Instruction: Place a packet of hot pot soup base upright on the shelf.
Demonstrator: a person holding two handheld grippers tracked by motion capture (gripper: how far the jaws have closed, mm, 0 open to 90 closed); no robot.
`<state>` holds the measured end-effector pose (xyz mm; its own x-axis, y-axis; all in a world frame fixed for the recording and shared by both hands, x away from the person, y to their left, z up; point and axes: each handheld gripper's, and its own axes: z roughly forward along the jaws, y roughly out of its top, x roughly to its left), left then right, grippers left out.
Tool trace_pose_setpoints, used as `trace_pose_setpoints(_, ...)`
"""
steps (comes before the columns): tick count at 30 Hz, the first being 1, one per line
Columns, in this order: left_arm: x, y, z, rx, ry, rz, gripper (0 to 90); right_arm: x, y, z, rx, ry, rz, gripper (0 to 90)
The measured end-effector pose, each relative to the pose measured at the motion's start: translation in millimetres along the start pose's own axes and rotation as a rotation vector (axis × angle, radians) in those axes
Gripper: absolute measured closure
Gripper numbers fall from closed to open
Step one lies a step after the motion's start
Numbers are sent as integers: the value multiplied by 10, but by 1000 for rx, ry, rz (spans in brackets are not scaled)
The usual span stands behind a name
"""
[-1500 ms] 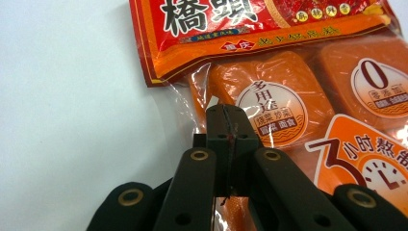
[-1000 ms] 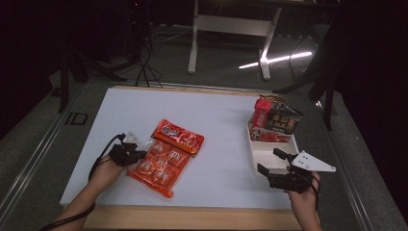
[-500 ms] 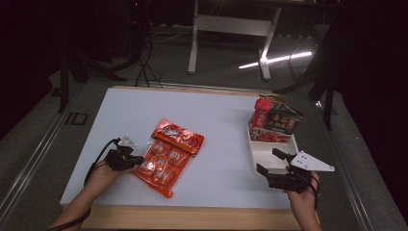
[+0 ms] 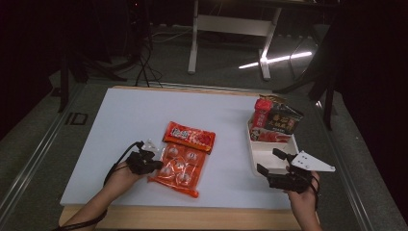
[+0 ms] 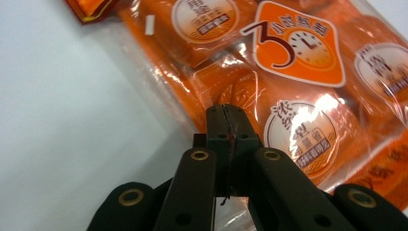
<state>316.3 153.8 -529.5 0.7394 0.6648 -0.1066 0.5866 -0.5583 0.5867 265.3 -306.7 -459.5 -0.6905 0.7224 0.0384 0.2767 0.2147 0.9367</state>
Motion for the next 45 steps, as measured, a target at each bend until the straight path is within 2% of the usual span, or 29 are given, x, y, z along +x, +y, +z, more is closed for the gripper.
trace_pose_setpoints(4,-125,76,75,-7,-49,7,900,-5,0,-6,-1,-1,-2,139)
trace_pose_setpoints(7,-202,132,122,-4,-58,27,900,-6,-3,-7,0,0,0,139)
trace_pose_setpoints(11,-262,175,171,-11,-80,23,900,2,1,-8,-1,1,-5,139)
trace_pose_setpoints(15,-320,199,205,-21,-90,39,900,-4,0,-12,-3,-1,-5,139)
trace_pose_setpoints(19,-393,223,220,-22,-79,48,900,-3,0,-12,-1,0,-6,139)
trace_pose_setpoints(21,-379,229,213,-17,-84,55,900,-5,-1,-12,1,-1,-5,139)
trace_pose_setpoints(23,-348,235,202,-23,-98,44,900,-7,-4,-13,2,-1,-3,139)
trace_pose_setpoints(25,-305,252,179,-36,-67,32,900,-7,-6,-17,1,-2,-4,139)
trace_pose_setpoints(28,-174,284,152,-68,-34,-11,900,-10,-5,-25,-3,-3,1,139)
trace_pose_setpoints(32,-22,323,194,-83,18,-55,900,-9,-3,-25,-3,-2,-3,139)
trace_pose_setpoints(35,13,342,271,-77,14,-67,900,-16,-3,-24,-2,-3,-2,139)
trace_pose_setpoints(38,-17,367,331,-73,-19,-58,900,-21,-6,-27,-3,-4,2,139)
trace_pose_setpoints(39,-41,382,349,-73,-44,-64,900,-18,-7,-27,-3,-5,1,140)
trace_pose_setpoints(41,-74,418,352,-69,-25,-49,900,-17,-8,-26,-2,-4,1,139)
trace_pose_setpoints(45,-73,457,367,-66,-39,-45,900,-11,-6,-23,-1,-4,-3,139)
